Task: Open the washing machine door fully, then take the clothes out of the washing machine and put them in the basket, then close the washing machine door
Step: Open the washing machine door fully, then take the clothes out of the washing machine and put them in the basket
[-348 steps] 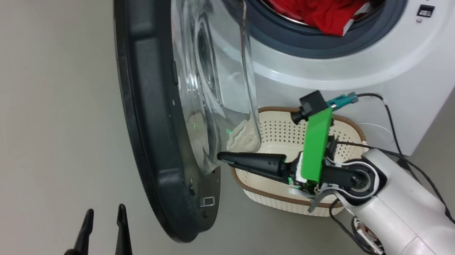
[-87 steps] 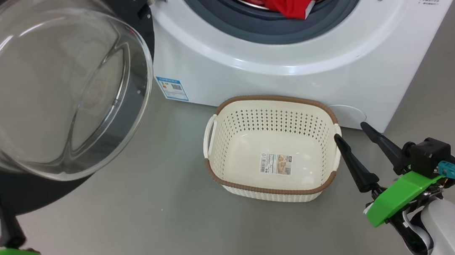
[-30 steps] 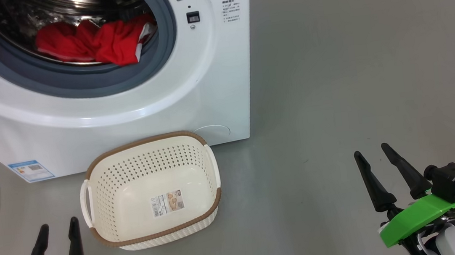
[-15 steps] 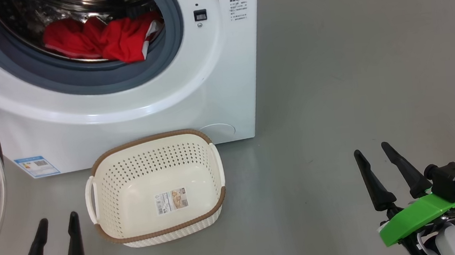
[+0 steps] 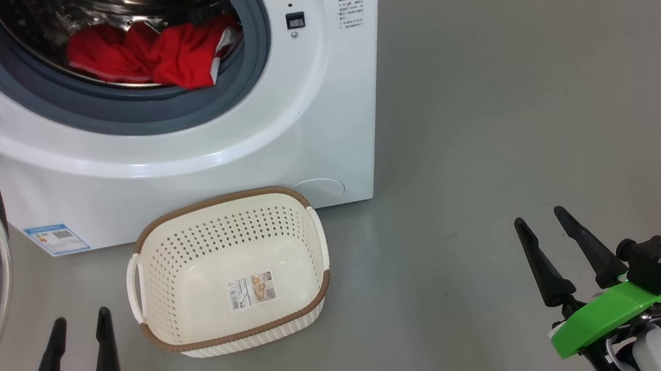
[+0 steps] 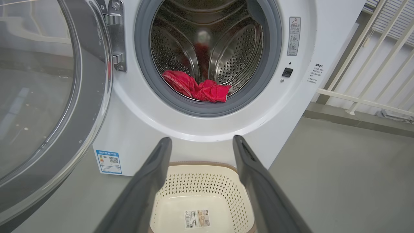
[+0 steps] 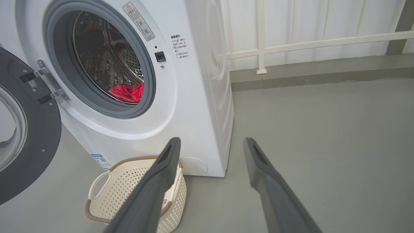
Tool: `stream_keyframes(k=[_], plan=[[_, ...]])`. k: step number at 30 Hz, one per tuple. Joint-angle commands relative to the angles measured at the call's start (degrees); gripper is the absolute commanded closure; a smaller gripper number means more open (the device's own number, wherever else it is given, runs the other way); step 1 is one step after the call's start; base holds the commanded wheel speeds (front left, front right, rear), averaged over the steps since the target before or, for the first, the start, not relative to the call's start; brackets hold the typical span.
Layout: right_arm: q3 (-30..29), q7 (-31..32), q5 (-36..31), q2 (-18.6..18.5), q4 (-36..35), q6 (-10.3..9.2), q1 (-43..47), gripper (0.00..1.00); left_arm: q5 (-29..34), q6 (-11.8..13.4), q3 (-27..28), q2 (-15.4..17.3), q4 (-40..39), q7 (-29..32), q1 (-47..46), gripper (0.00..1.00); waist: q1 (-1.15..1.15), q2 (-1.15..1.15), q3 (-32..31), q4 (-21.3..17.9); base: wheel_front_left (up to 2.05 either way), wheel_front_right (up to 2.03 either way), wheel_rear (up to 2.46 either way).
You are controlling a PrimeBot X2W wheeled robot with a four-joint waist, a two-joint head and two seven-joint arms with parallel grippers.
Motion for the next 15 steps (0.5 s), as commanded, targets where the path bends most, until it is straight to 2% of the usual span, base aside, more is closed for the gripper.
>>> stream_keyframes(k=[1, 9, 15], plan=[[1.08, -0.69, -1.17, -0.35, -1.40, 0.09, -0.25, 0.00, 0.71, 0.27, 2.34, 1.25, -1.10, -0.30, -0.54, 0.00, 0.00, 0.00, -0.04, 0.04, 0.00, 0.00, 0.00], [1.43, -0.69, -1.02, -0.45, -1.18, 0.09, -0.52, 0.00, 1.04, 0.27, 2.16, 1.10, -1.44, -0.30, -0.69, 0.00, 0.00, 0.00, 0.13, 0.44, 0.02, -0.03, 0.01], [1.79, -0.69, -1.12, -0.49, -1.18, 0.09, -0.69, 0.00, 1.19, 0.27, 2.12, 1.04, -1.37, -0.30, -0.85, 0.00, 0.00, 0.00, 0.30, 0.67, 0.59, -0.70, 0.11]])
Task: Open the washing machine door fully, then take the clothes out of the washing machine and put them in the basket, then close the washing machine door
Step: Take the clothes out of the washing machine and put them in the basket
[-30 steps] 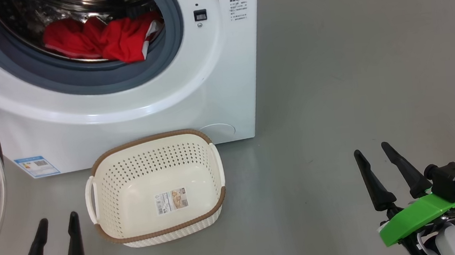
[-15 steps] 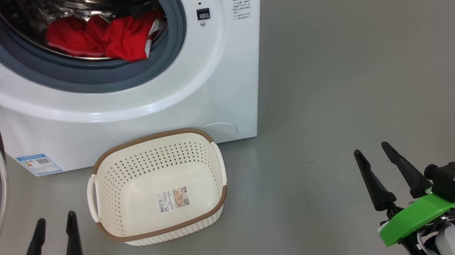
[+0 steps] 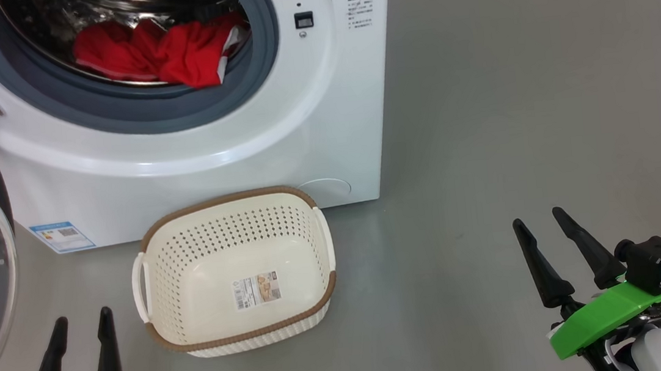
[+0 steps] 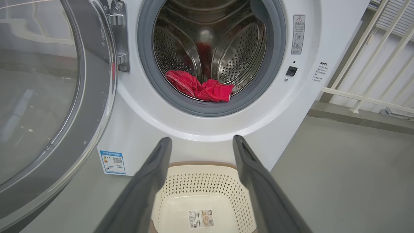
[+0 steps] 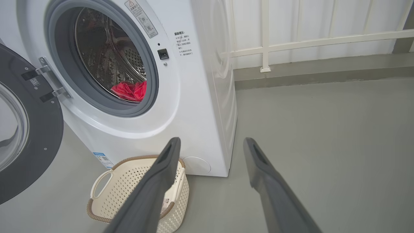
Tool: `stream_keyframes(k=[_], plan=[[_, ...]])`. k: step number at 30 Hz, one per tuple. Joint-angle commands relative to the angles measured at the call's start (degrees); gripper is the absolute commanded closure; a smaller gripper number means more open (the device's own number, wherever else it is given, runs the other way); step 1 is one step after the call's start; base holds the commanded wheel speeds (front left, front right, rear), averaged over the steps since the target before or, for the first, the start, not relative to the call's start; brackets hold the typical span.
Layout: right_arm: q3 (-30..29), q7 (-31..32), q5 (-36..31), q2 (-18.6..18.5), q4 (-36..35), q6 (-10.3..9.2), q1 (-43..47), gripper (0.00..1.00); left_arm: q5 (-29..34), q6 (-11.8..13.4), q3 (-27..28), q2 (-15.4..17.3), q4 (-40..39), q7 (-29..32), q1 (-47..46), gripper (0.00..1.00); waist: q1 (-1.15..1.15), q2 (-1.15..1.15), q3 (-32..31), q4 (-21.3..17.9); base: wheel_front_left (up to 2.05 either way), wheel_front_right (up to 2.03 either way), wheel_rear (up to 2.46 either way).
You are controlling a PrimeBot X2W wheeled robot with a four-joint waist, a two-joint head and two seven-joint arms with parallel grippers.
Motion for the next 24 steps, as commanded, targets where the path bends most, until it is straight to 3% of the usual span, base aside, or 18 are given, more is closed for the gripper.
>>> stream_keyframes(k=[1, 24], plan=[[1.57, -0.69, -1.16, -0.45, -1.26, 0.09, -0.68, 0.00, 0.33, 0.27, 2.04, 1.12, -1.26, -0.30, -0.86, 0.00, 0.00, 0.00, 0.03, 0.07, 1.01, -1.09, 0.08], [1.95, -0.69, -1.32, -0.19, -1.29, 0.09, -1.40, 0.00, -0.36, 0.27, 2.12, 1.21, 1.08, -0.30, -2.14, 0.00, 0.00, 0.00, 1.35, 0.54, 1.00, -1.06, 0.06]])
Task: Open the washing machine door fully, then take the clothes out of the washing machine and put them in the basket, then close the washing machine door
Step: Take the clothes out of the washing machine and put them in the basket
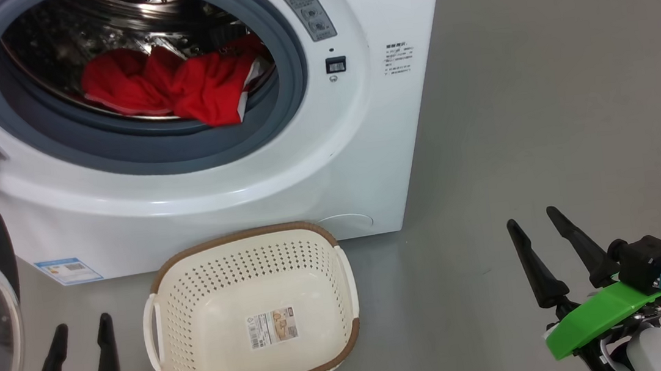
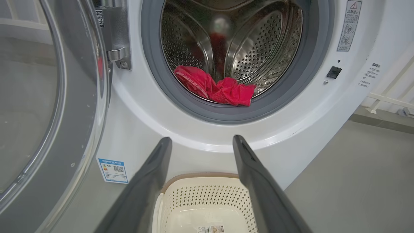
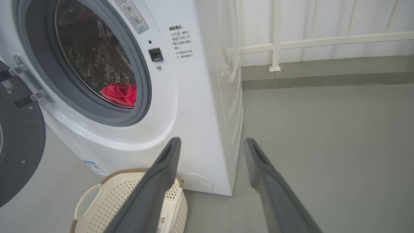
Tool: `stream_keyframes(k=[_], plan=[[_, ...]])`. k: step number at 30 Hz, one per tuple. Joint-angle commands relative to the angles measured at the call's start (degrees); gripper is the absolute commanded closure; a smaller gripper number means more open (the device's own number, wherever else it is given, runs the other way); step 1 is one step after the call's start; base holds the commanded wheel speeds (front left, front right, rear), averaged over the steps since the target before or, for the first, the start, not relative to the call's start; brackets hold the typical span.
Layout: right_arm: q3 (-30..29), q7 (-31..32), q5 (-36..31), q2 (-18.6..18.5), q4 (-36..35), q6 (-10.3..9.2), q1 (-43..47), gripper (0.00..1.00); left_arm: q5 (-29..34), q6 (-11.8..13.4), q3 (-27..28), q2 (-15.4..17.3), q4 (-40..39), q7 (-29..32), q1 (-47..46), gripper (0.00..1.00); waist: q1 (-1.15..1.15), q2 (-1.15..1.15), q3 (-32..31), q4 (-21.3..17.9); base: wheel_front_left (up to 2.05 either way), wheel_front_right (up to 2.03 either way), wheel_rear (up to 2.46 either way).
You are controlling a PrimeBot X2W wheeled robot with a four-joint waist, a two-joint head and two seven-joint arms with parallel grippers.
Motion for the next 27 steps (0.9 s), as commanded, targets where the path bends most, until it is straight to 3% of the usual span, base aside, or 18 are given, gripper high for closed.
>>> stream_keyframes(k=[1, 27], plan=[[1.30, -0.69, -0.10, -0.20, -1.26, 0.09, -1.08, 0.00, 0.19, 0.27, 2.14, 1.25, -0.81, -0.30, -2.16, 0.00, 0.00, 0.00, 0.09, 0.02, 0.19, -0.19, 0.00], [1.52, -0.69, -0.10, 0.42, -0.97, 0.09, -2.13, 0.00, 0.27, 0.27, 1.74, 1.37, -0.65, -0.30, -3.49, 0.00, 0.00, 0.00, 1.57, -0.01, 0.00, 0.00, 0.00]])
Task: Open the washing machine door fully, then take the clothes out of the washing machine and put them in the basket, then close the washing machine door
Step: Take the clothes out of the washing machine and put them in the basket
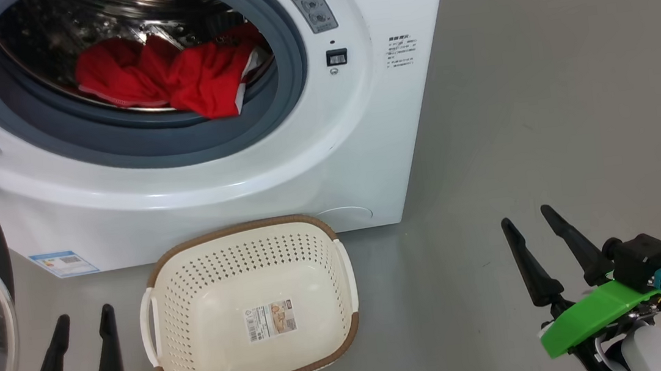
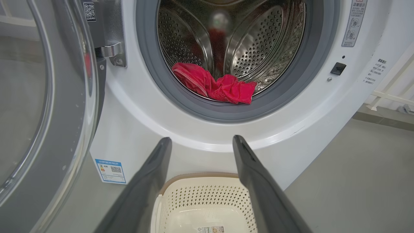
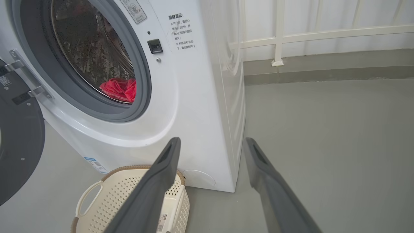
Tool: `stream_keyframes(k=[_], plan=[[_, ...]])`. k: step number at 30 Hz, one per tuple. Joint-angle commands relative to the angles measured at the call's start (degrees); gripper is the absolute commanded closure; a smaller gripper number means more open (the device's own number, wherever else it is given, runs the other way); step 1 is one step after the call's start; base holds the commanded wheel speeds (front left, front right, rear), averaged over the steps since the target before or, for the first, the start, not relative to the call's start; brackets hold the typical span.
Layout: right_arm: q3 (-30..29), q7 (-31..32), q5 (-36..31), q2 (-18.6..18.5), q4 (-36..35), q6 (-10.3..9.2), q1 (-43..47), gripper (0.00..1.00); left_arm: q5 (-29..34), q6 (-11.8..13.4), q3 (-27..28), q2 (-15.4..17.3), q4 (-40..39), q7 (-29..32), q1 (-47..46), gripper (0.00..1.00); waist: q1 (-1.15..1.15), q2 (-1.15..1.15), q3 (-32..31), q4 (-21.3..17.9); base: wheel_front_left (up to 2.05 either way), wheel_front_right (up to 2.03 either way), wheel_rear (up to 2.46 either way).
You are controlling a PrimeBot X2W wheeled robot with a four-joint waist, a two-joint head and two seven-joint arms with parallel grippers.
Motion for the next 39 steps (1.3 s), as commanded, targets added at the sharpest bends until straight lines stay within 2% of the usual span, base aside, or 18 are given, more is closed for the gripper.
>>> stream_keyframes(k=[1, 17, 26, 39], plan=[[1.07, -0.69, 0.07, -0.08, -1.10, 0.09, -1.83, 0.00, -0.37, 0.27, 1.96, 1.58, -1.23, -0.30, -2.11, 0.00, 0.00, 0.00, 0.08, 0.00, 0.00, 0.00, 0.00], [1.45, -0.69, -0.24, 0.43, -1.76, 0.09, -2.77, 0.00, -1.17, 0.27, 0.63, 1.82, 1.64, -0.31, -6.62, 0.00, 0.00, 0.00, 1.78, -0.96, 0.00, 0.00, 0.00], [2.07, -0.69, -0.62, 1.82, -2.25, 0.09, -3.69, 0.00, -2.46, 0.27, -2.48, 4.01, 6.20, -0.31, -15.26, 0.00, 0.00, 0.00, 4.06, -2.77, 0.00, 0.00, 0.00], [2.70, -0.69, -1.10, 4.24, -2.98, 0.09, -5.45, 0.00, -5.95, 0.27, -9.21, 7.43, 17.70, 0.75, -30.52, 0.00, 0.00, 0.00, 8.46, -6.87, 0.00, 0.00, 0.00]])
